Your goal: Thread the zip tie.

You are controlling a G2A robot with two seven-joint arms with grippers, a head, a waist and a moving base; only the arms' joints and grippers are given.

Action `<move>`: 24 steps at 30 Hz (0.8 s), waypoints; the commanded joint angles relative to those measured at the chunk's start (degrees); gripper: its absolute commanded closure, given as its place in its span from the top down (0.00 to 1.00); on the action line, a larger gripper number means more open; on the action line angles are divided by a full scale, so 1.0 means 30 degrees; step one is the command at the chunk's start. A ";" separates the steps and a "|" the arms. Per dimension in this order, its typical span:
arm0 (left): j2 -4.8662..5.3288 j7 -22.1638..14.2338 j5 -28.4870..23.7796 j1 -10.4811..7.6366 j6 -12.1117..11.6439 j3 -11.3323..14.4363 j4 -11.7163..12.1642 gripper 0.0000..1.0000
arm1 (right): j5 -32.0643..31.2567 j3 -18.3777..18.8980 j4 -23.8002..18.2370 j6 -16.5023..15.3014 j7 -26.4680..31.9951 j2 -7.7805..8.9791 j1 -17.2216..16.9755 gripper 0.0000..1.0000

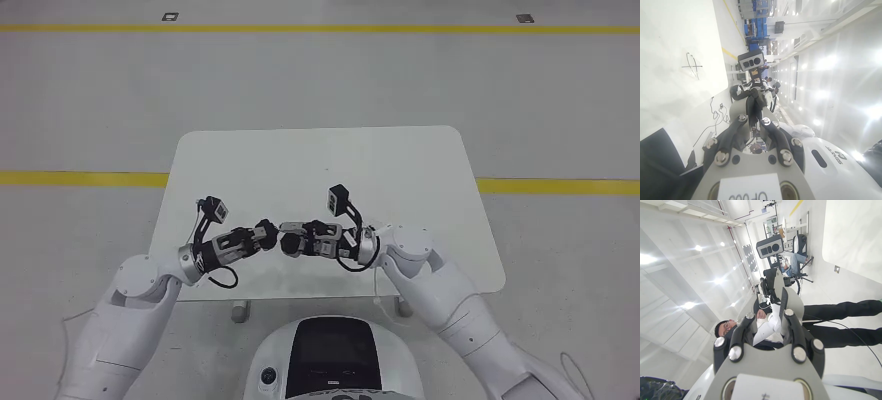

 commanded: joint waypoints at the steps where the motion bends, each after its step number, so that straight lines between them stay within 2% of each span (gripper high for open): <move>1: 0.0025 -0.0016 -0.0037 0.0067 -0.0046 -0.0039 -0.0037 0.00 | -0.0020 0.0162 -0.0164 -0.0011 -0.0015 0.0062 -0.0115 1.00; 9: 0.0140 -0.0212 -0.0142 0.0338 -0.0384 -0.0235 -0.0092 0.00 | 0.0029 0.0474 -0.0505 -0.0104 -0.0123 0.0172 -0.0393 1.00; 18: 0.0145 -0.0215 -0.0137 0.0345 -0.0398 -0.0244 -0.0101 0.00 | 0.0029 0.0474 -0.0505 -0.0104 -0.0123 0.0172 -0.0393 1.00; 20: 0.0149 0.0326 0.0499 0.0325 -0.0570 -0.0137 -0.0285 0.00 | 0.0029 0.0474 -0.0505 -0.0104 -0.0123 0.0172 -0.0393 1.00; 22: 0.0192 0.0252 0.0437 0.0431 -0.0707 -0.0311 -0.0140 0.00 | -0.0721 0.0527 -0.0657 -0.0120 -0.0832 0.0221 -0.0433 1.00; 24: 0.0285 -0.0176 0.0460 0.0543 -0.1070 -0.0724 0.0186 0.00 | -0.2327 0.0676 -0.1101 0.0351 -0.1695 0.0370 -0.0416 1.00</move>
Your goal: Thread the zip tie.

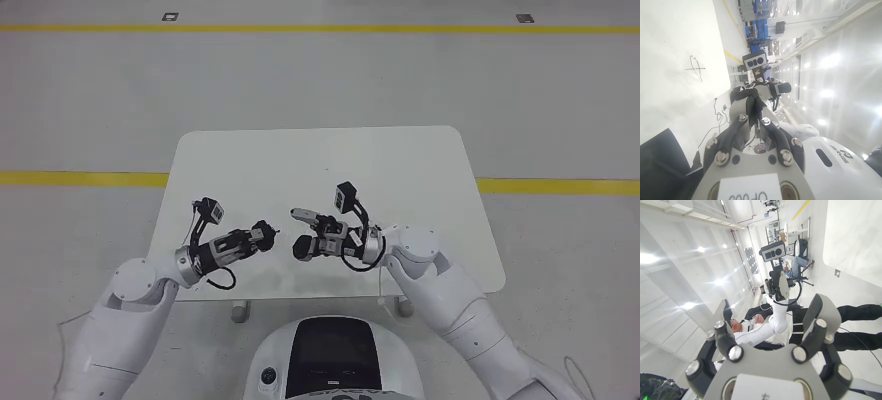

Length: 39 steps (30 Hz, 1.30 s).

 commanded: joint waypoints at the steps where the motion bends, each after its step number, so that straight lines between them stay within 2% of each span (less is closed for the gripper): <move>1: 0.0079 -0.0466 -0.0157 0.0108 -0.0267 -0.0361 0.0316 0.00 | -0.1657 0.0126 -0.0452 0.0602 -0.0797 0.0141 0.0004 1.00; 5: 0.0265 -0.1813 -0.0541 0.0310 -0.1038 -0.1172 0.0970 0.00 | -0.5655 0.0238 -0.1739 0.2772 -0.2271 0.0485 0.0084 1.00; 6: 0.0315 -0.2288 -0.0720 0.0374 -0.1219 -0.1347 0.1065 0.00 | -0.7247 0.0143 -0.2053 0.3771 -0.2678 0.0596 0.0171 1.00; 7: 0.0351 -0.2601 -0.0795 0.0420 -0.1391 -0.1470 0.1151 0.00 | -0.8600 0.0036 -0.2057 0.3931 -0.2968 0.0691 0.0191 1.00; 9: 0.0398 -0.2923 -0.0998 0.0501 -0.1559 -0.1640 0.1303 0.00 | -1.0103 0.0002 -0.2162 0.3931 -0.3037 0.0821 0.0119 1.00; 13: 0.0424 -0.3134 -0.1374 0.0538 -0.1884 -0.1656 0.1300 0.00 | -1.0227 0.0066 -0.2291 0.3931 -0.2919 0.0851 0.0072 1.00; 19: 0.0418 -0.3025 -0.1391 0.0530 -0.1847 -0.1639 0.1290 0.00 | -1.0227 0.0066 -0.2291 0.3931 -0.2919 0.0851 0.0072 1.00; 21: 0.0414 -0.2834 -0.1482 0.0487 -0.1882 -0.1555 0.1110 0.00 | -1.0997 0.0077 -0.2267 0.3931 -0.3559 0.0881 0.0069 1.00; 25: 0.0458 -0.3727 -0.2617 0.0449 -0.2139 -0.1722 0.1182 0.00 | -1.3201 0.0252 -0.1675 0.3931 -0.3779 0.0954 0.0423 1.00; 31: 0.0521 -0.4758 -0.4199 0.0222 -0.1971 -0.1972 0.1630 0.00 | -1.6680 0.0724 -0.0450 0.3931 -0.1950 0.0706 0.1250 1.00; 39: 0.0541 -0.4862 -0.4486 0.0126 -0.2139 -0.2166 0.1712 0.00 | -1.6680 0.0724 -0.0450 0.3931 -0.1950 0.0706 0.1250 1.00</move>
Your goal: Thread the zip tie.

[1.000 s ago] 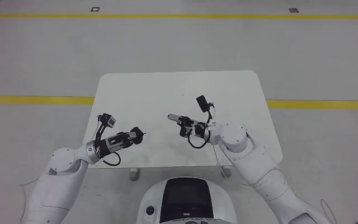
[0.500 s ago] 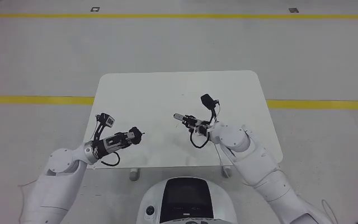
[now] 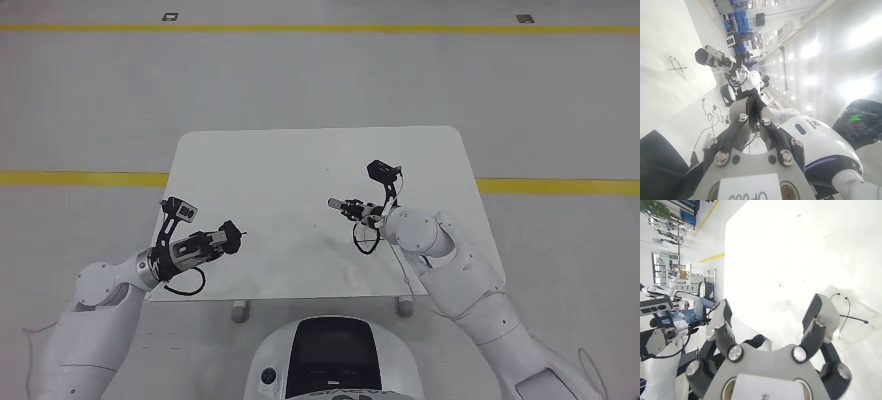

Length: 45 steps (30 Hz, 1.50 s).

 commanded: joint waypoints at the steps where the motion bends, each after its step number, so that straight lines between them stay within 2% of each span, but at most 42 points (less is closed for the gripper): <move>1: 0.0000 -0.0001 0.0001 0.0000 0.0004 0.0001 0.0000 0.00 | -0.0489 -0.0079 0.0155 0.0000 -0.0409 0.0002 -0.0046 1.00; 4: -0.0030 0.0776 0.0254 -0.0011 0.0184 0.0231 -0.0297 0.00 | -0.1602 -0.0271 0.0814 0.0000 -0.0148 -0.0092 0.0504 1.00; 7: -0.0029 0.1076 0.0187 -0.0020 0.0166 0.0204 -0.0404 0.00 | -0.2717 -0.0484 0.1441 0.0000 0.1127 -0.0261 0.1244 1.00; 10: -0.0018 0.1378 0.0337 -0.0028 0.0126 0.0177 -0.0439 0.00 | -0.3834 -0.0640 0.2212 0.0000 0.2988 -0.0539 0.2017 1.00; 12: -0.0012 0.1586 0.0425 -0.0031 0.0128 0.0176 -0.0448 0.00 | -0.3755 -0.0747 0.2849 0.0000 0.5605 -0.0770 0.2737 1.00; 21: -0.0011 0.1749 0.0307 -0.0018 0.0004 0.0105 -0.0461 0.00 | -0.3831 -0.0712 0.2972 0.0000 0.5678 -0.0791 0.2795 1.00; 23: -0.0011 0.1749 0.0307 -0.0018 0.0004 0.0105 -0.0461 0.00 | -0.4531 -0.0723 0.3322 0.0000 0.5656 -0.0774 0.2801 1.00; 29: -0.0011 0.1749 0.0307 -0.0018 0.0004 0.0105 -0.0461 0.00 | -0.5499 -0.1211 0.4368 0.0000 0.9169 -0.1053 0.3861 1.00; 31: -0.0011 0.1749 0.0307 -0.0018 0.0004 0.0105 -0.0461 0.00 | -0.5184 -0.1427 0.4472 0.0000 1.0175 -0.1146 0.4057 1.00; 38: -0.0011 0.1749 0.0307 -0.0018 0.0004 0.0105 -0.0461 0.00 | -0.5184 -0.1427 0.4472 0.0000 1.0175 -0.1146 0.4057 1.00; 39: -0.0011 0.1749 0.0307 -0.0018 0.0004 0.0105 -0.0461 0.00 | -0.5131 -0.1436 0.4489 -0.0146 0.9726 -0.1146 0.3855 1.00; 45: -0.0011 0.1749 0.0307 -0.0018 0.0004 0.0105 -0.0461 0.00 | -0.5693 -0.2173 0.5191 0.0000 0.9472 -0.1316 0.4194 1.00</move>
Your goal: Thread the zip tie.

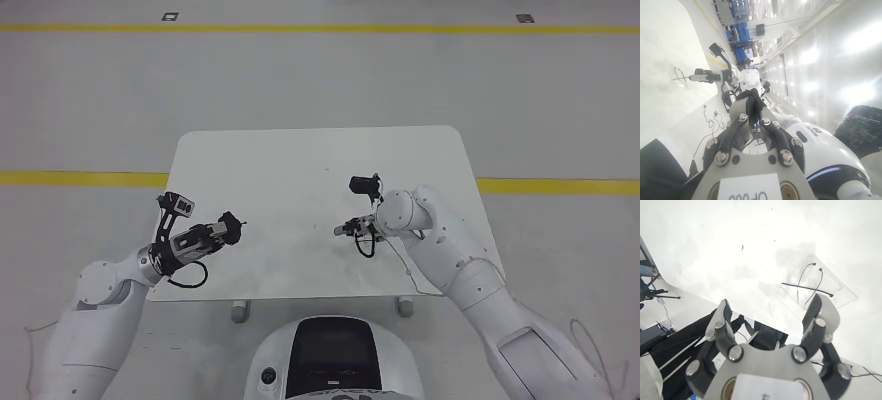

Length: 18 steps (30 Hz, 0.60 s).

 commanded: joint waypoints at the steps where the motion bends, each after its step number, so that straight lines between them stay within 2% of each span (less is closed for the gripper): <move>1: 0.0000 0.0000 0.0000 0.0000 0.0000 0.0000 0.0000 0.00 | -0.0085 -0.0069 0.0128 -0.0005 -0.0134 -0.0027 0.0071 1.00; 7: 0.0000 0.0000 0.0000 0.0000 0.0000 0.0000 0.0000 0.00 | -0.0097 -0.0048 0.0148 -0.0168 -0.0706 -0.0018 -0.0149 1.00; 8: 0.0000 0.0000 0.0000 0.0000 0.0000 0.0000 0.0000 0.00 | -0.0356 -0.0057 0.0146 -0.0090 -0.0788 0.0003 -0.0137 0.63; 9: 0.0000 0.0000 0.0000 0.0000 0.0000 0.0000 0.0000 0.00 | -0.0634 -0.0084 0.0121 -0.0005 -0.0766 0.0017 -0.0103 0.49; 12: 0.0000 0.0000 0.0000 0.0000 0.0000 0.0000 0.0000 0.00 | -0.1385 0.0018 0.0071 -0.0005 -0.0576 0.0017 -0.0030 0.47; 14: 0.0000 0.0000 0.0000 0.0000 0.0000 0.0000 0.0000 0.00 | -0.1978 0.0103 -0.0075 -0.0005 -0.0583 -0.0018 -0.0083 0.43; 16: 0.0000 0.0000 0.0000 0.0000 0.0000 0.0000 0.0000 0.00 | -0.2251 0.0201 -0.0201 -0.0005 -0.0523 -0.0062 -0.0203 0.34; 18: 0.0000 0.0000 0.0000 0.0000 0.0000 0.0000 0.0000 0.00 | -0.2590 0.0281 -0.0286 -0.0005 -0.0407 -0.0115 -0.0335 0.31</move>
